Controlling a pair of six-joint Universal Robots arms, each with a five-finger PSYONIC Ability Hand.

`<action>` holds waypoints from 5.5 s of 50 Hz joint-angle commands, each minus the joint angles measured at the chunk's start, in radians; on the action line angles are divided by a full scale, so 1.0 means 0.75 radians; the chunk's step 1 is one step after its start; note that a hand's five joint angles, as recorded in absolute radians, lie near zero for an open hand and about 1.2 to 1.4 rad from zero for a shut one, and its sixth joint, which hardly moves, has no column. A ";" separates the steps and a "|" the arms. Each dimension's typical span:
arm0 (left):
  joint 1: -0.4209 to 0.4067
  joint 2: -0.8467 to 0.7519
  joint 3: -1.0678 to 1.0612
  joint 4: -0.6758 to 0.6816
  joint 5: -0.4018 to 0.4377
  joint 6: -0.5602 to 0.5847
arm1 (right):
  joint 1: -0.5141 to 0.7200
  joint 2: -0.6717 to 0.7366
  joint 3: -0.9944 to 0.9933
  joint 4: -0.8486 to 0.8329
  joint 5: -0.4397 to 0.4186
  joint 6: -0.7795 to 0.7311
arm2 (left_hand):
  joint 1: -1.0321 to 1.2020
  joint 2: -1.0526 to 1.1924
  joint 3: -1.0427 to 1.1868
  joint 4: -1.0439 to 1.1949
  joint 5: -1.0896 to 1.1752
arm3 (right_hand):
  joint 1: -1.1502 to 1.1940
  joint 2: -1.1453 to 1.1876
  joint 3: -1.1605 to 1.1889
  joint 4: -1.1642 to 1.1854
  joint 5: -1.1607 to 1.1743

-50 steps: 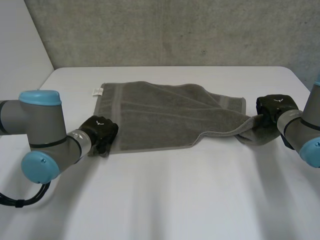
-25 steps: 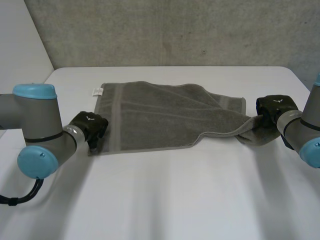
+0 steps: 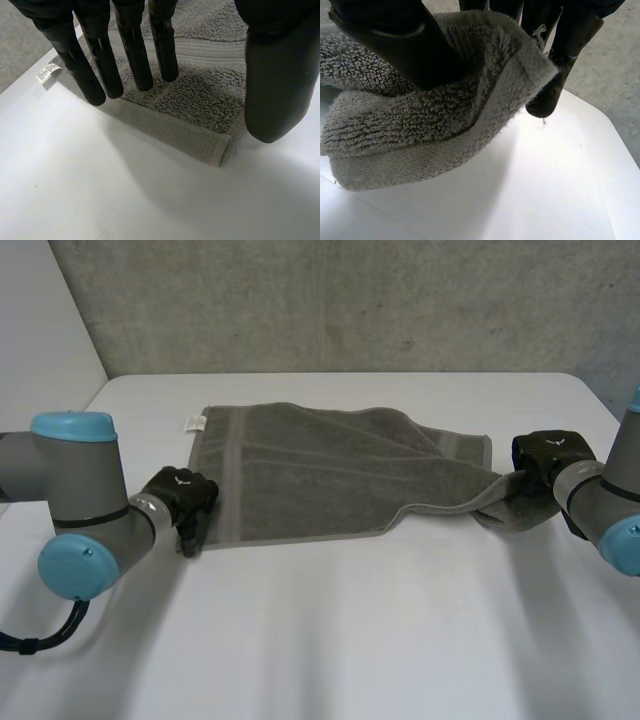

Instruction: Fold the towel.

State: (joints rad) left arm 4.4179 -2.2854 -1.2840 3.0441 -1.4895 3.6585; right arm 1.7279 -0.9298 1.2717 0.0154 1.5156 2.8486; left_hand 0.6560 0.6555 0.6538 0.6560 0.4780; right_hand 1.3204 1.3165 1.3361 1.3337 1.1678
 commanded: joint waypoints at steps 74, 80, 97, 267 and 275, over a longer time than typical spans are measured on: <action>0.000 -0.006 -0.022 0.120 -0.002 -0.016 | 0.001 0.002 0.012 0.000 -0.004 -0.023 | -0.406 -0.405 -0.403 -0.406 -0.401 | 0.101 0.106 0.080 0.083 0.072; 0.000 -0.021 -0.024 0.140 -0.002 -0.014 | 0.001 0.008 0.010 0.000 -0.004 -0.023 | -0.406 -0.405 -0.403 -0.406 -0.401 | 0.101 0.106 0.080 0.083 0.072; -0.002 -0.049 -0.010 0.144 0.000 -0.016 | 0.001 0.008 0.012 0.000 -0.004 -0.025 | -0.406 -0.405 -0.403 -0.406 -0.401 | 0.101 0.106 0.080 0.083 0.072; 0.338 0.448 -0.422 0.144 0.373 -0.393 | -0.171 -0.285 -0.010 0.546 -0.544 -0.769 | 0.987 0.988 0.990 0.987 0.992 | 0.101 0.106 0.080 0.083 0.072; 0.288 0.203 -0.150 0.146 0.190 -0.399 | -0.103 -0.045 -0.214 0.485 -0.420 -0.692 | 0.987 0.988 0.990 0.987 0.992 | 0.101 0.106 0.080 0.083 0.072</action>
State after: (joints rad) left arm 4.6553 -2.0200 -1.5276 3.1506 -1.2641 3.3577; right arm 1.6131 -1.0732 1.2115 0.4132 1.1354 2.2907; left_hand 1.3292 1.3547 1.3758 1.3526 1.1876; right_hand 1.3273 1.3395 1.3412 1.3338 1.1746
